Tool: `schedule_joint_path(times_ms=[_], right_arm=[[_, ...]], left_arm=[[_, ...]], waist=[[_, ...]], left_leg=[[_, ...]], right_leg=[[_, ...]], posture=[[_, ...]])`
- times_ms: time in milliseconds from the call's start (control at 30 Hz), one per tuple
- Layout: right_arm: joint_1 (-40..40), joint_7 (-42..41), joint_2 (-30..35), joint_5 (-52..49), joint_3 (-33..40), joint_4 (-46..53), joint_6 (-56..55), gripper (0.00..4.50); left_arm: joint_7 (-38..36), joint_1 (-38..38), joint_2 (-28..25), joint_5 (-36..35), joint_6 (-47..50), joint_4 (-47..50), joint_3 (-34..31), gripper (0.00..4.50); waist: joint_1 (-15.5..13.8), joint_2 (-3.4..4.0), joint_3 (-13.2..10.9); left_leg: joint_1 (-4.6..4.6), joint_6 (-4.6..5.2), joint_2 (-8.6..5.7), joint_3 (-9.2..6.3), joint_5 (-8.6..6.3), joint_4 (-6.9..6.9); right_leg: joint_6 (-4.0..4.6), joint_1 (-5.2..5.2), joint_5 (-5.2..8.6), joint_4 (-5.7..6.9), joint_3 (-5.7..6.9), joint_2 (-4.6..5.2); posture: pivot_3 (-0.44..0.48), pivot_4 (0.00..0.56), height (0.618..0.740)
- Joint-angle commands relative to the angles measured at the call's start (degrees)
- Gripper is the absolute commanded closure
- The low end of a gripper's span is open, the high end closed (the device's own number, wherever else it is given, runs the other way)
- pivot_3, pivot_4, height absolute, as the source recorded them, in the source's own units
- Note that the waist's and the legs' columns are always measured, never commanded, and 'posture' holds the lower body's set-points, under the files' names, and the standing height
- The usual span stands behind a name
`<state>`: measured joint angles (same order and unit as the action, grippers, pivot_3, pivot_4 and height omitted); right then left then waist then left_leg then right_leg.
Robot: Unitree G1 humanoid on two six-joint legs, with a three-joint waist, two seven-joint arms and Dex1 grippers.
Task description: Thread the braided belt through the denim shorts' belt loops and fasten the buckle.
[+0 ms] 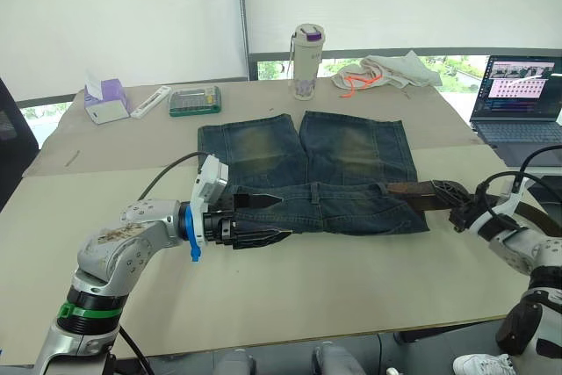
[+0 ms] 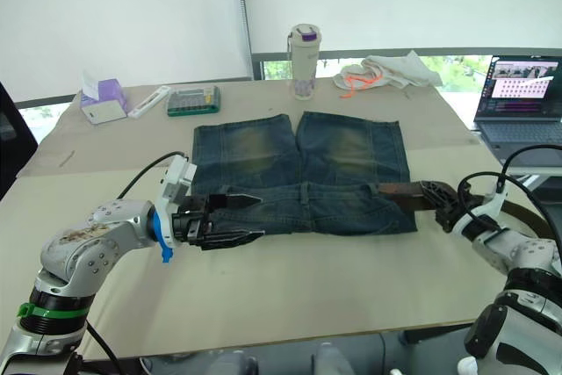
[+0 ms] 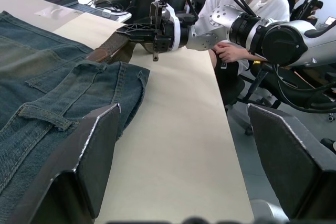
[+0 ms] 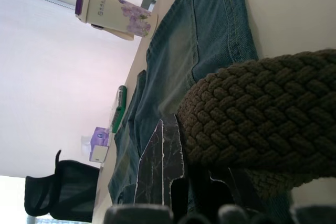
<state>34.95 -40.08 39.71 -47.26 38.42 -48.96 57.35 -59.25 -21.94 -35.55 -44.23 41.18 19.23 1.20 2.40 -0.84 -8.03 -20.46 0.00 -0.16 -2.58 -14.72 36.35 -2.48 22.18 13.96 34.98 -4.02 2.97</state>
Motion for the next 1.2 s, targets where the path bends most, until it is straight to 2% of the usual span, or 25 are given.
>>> schedule_joint_path(times_ms=[33, 400, 733, 1200], right_arm=[[0.8, -2.8, 0.1, -0.7, -0.6, 2.3, 1.1, 4.50], [2.2, -7.1, -1.1, -1.3, -3.4, 4.1, 7.2, 4.50], [6.1, -4.4, -4.3, 1.9, -4.7, 0.5, 1.2, 4.50], [5.4, -9.0, -4.7, 7.1, -11.1, 0.2, 0.9, 4.50]], left_arm=[[-0.1, -0.4, 0.3, 0.5, -1.5, 0.8, -0.1, 0.39], [1.2, 0.5, 0.9, 2.7, -2.2, 0.5, -0.2, 0.39], [2.3, -0.1, 2.1, 5.5, -4.1, -0.4, 0.5, 0.39], [4.5, -0.3, 4.2, 9.0, -6.4, -1.9, 1.7, 0.39]], waist=[[0.0, 0.00, 0.0], [0.0, 0.01, 0.0], [0.2, 0.01, 0.0], [0.2, 0.02, 0.0]], left_leg=[[0.00, 0.00, 0.01, 0.00, 0.00, 0.00], [0.01, 0.00, 0.01, -0.01, 0.00, 0.01], [0.05, 0.00, 0.05, -0.02, 0.00, 0.00], [0.05, 0.00, 0.05, -0.04, 0.00, 0.00]], right_leg=[[0.00, 0.00, 0.00, 0.00, 0.00, 0.00], [0.04, 0.00, -0.03, 0.01, 0.01, -0.01], [0.07, -0.01, -0.04, 0.03, -0.01, -0.06], [0.09, -0.02, -0.06, 0.04, 0.00, -0.05]], posture=[[0.000, 0.150, 0.740], [0.000, 0.150, 0.740], [0.000, 0.150, 0.740], [0.000, 0.150, 0.740]])
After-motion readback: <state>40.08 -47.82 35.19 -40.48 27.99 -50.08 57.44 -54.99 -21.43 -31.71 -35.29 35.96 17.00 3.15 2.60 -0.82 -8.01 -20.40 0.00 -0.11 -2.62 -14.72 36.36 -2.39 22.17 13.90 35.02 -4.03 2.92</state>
